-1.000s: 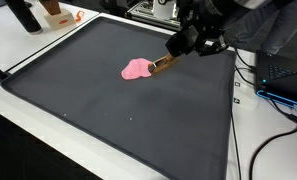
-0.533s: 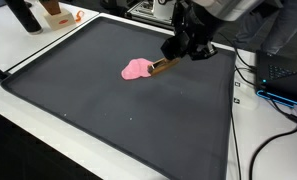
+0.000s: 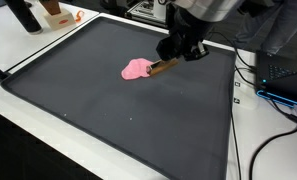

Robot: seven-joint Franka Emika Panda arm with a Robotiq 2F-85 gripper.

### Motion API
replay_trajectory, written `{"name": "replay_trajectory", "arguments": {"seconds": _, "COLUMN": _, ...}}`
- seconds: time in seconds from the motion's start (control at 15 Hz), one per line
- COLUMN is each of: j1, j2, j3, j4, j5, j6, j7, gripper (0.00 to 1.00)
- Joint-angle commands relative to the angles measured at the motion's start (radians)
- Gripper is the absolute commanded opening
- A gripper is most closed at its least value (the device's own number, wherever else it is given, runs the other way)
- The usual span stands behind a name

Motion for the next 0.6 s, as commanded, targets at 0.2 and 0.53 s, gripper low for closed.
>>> {"name": "replay_trajectory", "arguments": {"seconds": 0.2, "j1": -0.047, "j2": 0.008, "j3": 0.012, "j4": 0.037, "j5": 0.050, "j6": 0.000, "j7": -0.007, "gripper": 0.23}}
{"name": "replay_trajectory", "arguments": {"seconds": 0.53, "j1": -0.093, "j2": -0.019, "j3": 0.021, "j4": 0.009, "j5": 0.082, "j6": 0.094, "j7": -0.042, "gripper": 0.23}}
